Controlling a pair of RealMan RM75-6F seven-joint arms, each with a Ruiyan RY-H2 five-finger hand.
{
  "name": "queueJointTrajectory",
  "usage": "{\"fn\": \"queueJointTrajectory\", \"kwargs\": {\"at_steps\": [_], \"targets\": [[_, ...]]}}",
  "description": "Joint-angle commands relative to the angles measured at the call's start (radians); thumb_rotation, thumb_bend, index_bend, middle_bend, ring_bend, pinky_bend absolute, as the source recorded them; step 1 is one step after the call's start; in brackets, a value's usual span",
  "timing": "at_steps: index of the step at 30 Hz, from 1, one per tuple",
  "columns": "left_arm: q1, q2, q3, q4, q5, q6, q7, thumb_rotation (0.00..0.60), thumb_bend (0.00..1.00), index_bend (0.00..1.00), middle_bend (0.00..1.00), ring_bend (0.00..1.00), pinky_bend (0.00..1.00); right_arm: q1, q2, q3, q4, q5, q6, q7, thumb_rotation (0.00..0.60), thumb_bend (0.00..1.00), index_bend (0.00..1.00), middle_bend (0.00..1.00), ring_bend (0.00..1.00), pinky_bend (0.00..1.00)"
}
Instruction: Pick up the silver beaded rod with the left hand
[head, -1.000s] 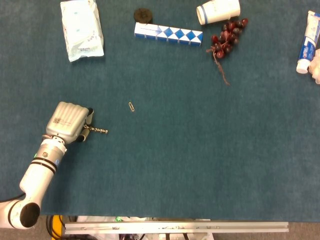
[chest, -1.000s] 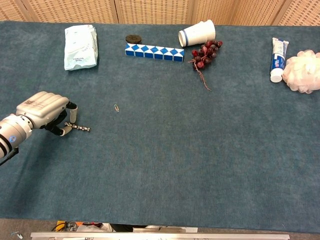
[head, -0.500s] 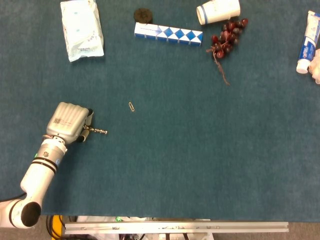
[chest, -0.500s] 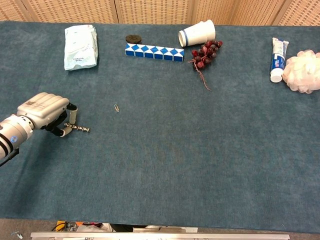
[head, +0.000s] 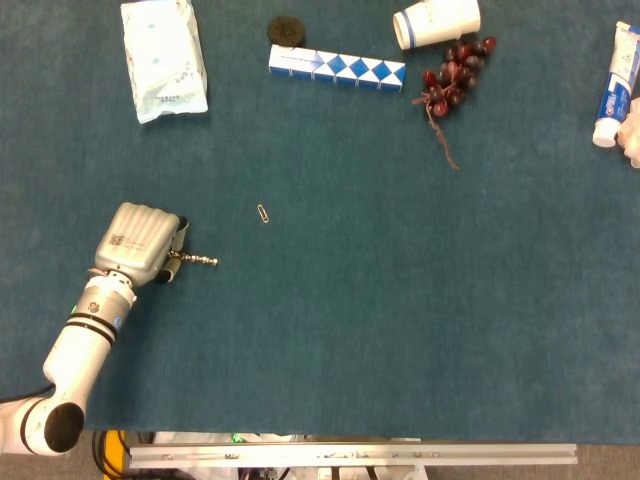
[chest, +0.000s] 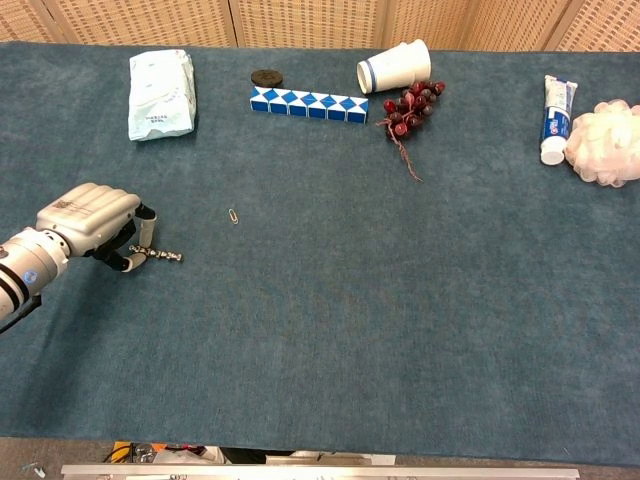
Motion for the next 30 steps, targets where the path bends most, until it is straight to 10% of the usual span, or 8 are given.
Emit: {"fn": "queueJointTrajectory", "kwargs": {"at_steps": [1,30], "targets": [[0.0,0.003,0.0,-0.003,0.0,0.003,-0.001,0.6,0.35,0.56,0.86,0.86,0.99,0.0,0.0,0.0,0.0,-0.001,0.0,0.0,0.6,0.3,0.04,0.2,0.14,0.26],[-0.003,0.142,-0.014,-0.265,0.166,0.149,0.064,0.6,0.36,0.59,0.87,0.87,1.0,-0.017,-0.008,-0.001,0.034,-0.028,0.036,0.055,0.6,0.3,0.04,0.21,0.15,0.27]]}}
